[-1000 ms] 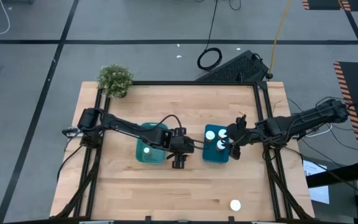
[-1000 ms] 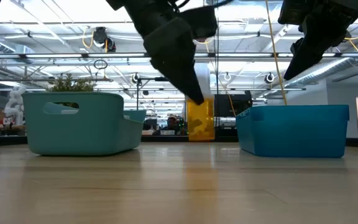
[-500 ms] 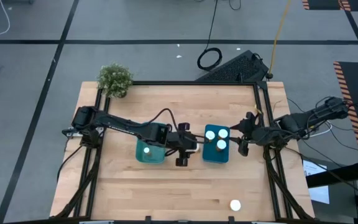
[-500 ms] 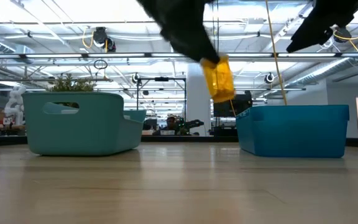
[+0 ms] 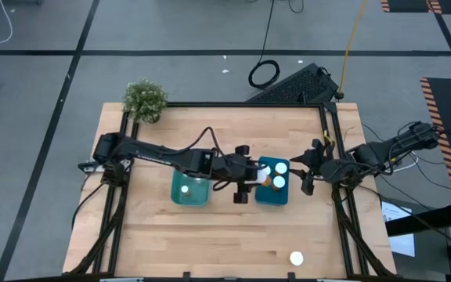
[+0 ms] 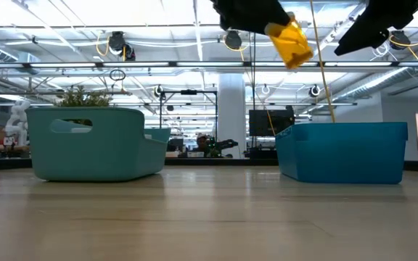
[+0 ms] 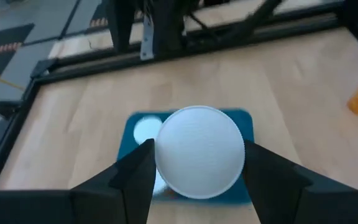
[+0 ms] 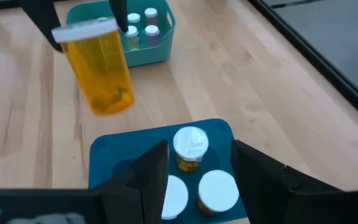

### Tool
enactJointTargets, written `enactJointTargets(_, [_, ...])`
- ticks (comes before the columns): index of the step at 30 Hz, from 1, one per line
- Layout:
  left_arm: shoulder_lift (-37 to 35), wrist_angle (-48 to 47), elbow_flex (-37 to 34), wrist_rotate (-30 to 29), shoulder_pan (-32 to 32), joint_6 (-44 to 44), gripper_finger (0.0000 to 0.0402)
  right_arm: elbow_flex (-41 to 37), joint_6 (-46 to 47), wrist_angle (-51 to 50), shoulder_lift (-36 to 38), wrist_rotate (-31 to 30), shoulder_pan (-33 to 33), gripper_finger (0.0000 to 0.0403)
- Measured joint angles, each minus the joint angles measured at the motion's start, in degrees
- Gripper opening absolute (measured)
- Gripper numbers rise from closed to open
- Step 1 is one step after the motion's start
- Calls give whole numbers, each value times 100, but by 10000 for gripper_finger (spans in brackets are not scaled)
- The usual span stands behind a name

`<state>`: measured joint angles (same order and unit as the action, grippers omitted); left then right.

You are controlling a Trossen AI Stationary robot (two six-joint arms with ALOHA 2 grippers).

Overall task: Pick and place medicine bottles into bin by pill shape (circle, oval)
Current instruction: Put the large orange pill bottle into the blue bin

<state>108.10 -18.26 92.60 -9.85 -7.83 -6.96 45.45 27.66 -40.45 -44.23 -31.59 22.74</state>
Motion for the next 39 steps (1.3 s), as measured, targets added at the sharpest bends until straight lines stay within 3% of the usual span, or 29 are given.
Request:
enactJointTargets(18, [985,696,-2,497,329,98,218,4,-142,58,68,-7,-2,164])
enactJointTargets(39, [1510,719,-7,265,404,-51,218,2,-179,208,44,27,-2,164])
